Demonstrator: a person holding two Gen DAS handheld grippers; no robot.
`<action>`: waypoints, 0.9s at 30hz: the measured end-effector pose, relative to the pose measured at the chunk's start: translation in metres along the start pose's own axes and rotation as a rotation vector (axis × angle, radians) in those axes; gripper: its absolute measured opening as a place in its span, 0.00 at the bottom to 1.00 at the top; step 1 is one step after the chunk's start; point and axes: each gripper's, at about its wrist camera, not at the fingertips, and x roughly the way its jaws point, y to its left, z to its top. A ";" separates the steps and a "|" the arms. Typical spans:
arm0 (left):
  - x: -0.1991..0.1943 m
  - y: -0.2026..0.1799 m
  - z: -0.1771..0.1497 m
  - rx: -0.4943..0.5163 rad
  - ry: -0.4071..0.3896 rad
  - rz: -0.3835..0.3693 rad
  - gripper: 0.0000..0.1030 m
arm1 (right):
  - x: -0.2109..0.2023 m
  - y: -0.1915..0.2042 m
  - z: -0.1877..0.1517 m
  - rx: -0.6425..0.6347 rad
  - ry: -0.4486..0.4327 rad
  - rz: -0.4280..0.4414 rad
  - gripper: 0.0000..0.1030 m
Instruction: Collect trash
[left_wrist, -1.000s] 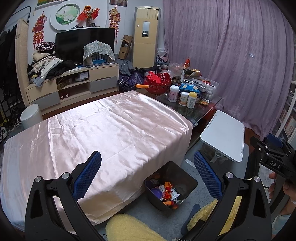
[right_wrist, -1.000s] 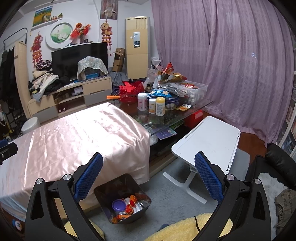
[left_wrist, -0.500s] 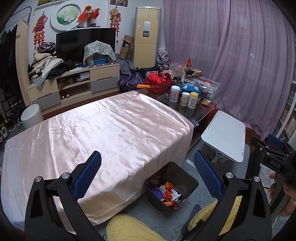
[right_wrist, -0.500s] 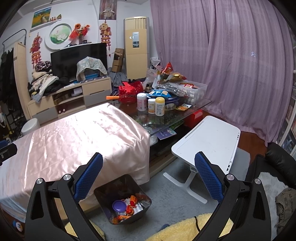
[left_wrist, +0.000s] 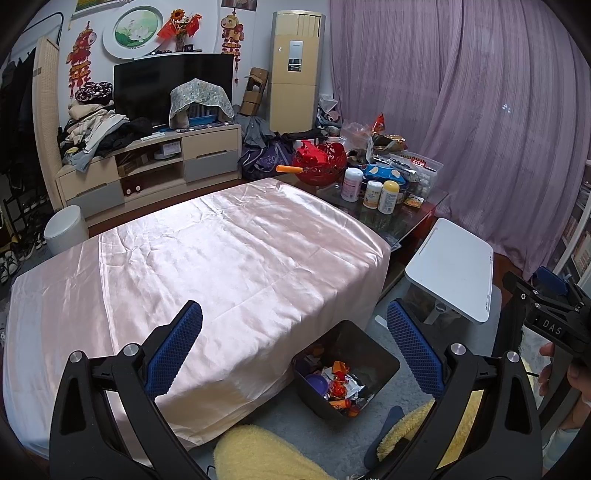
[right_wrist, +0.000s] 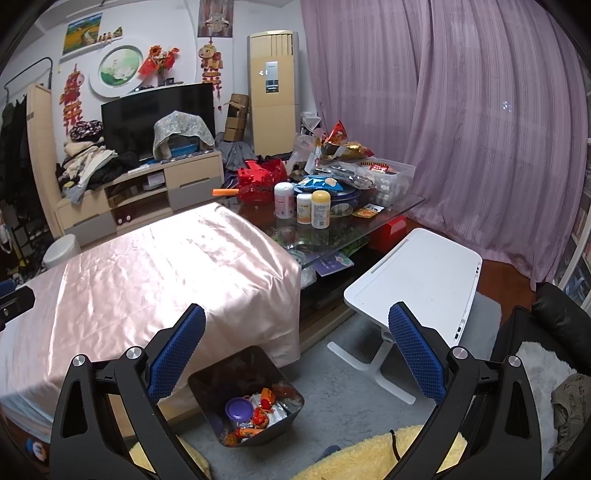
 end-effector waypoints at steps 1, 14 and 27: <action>0.000 0.000 0.000 0.000 -0.001 0.000 0.92 | 0.000 0.000 0.000 -0.001 0.000 0.000 0.97; 0.001 0.000 0.001 -0.002 -0.002 0.003 0.92 | 0.001 0.000 -0.001 -0.002 0.002 0.002 0.97; 0.001 0.000 0.001 0.001 -0.003 0.003 0.92 | 0.002 0.001 -0.001 -0.002 0.005 0.003 0.97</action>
